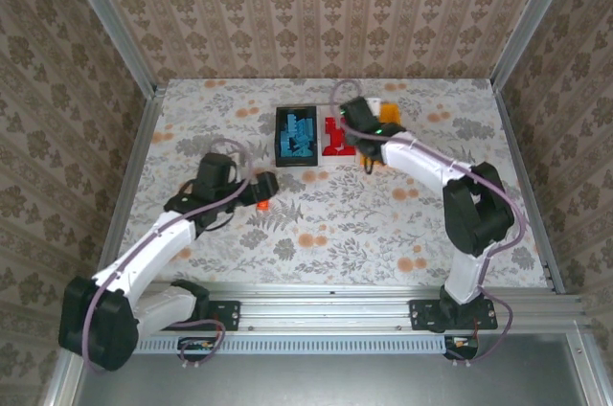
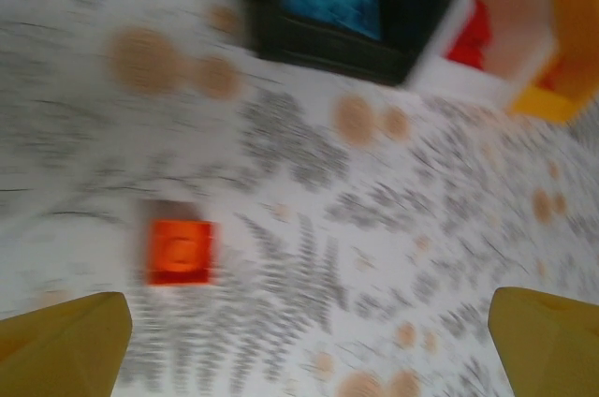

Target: Sort the legos into containers by color

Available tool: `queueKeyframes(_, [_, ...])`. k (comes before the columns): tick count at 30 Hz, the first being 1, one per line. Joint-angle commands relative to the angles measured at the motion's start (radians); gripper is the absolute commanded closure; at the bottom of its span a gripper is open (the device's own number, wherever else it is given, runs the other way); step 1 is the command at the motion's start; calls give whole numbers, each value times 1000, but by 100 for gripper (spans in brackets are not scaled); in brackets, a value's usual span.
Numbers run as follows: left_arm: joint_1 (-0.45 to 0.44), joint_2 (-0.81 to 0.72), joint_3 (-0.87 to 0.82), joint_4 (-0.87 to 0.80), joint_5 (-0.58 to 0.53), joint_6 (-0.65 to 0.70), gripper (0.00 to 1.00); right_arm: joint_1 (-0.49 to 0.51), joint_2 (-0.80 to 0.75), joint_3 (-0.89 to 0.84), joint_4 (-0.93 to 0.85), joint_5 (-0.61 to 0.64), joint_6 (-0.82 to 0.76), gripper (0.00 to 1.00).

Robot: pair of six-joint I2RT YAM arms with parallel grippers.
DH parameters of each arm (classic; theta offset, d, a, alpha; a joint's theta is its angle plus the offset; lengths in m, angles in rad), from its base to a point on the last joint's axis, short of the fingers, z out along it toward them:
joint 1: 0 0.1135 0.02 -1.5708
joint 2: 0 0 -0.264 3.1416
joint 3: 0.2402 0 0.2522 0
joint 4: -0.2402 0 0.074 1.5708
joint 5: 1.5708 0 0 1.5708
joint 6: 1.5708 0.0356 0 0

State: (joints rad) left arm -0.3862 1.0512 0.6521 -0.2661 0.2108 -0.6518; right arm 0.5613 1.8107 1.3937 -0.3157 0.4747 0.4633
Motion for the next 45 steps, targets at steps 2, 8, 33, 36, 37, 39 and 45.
queueKeyframes(2, [191,-78,-74,-76,-37,-50,0,232,52,3,70,47,134,30])
queueKeyframes(8, [418,-162,-163,-86,25,-132,0,393,338,270,-47,9,240,19])
queueKeyframes(33, [454,-257,-261,-38,63,-163,0,470,589,448,-131,-83,283,42])
queueKeyframes(36, [454,-257,-263,-38,62,-161,0,471,585,436,-139,-58,277,49])
queueKeyframes(37, [454,-257,-262,-37,61,-161,0,471,579,426,-137,-50,276,52])
queueKeyframes(39, [455,-257,-263,-37,62,-161,0,471,565,410,-136,-35,268,56])
queueKeyframes(45, [454,-251,-261,-30,68,-164,0,471,500,314,-90,-5,244,64])
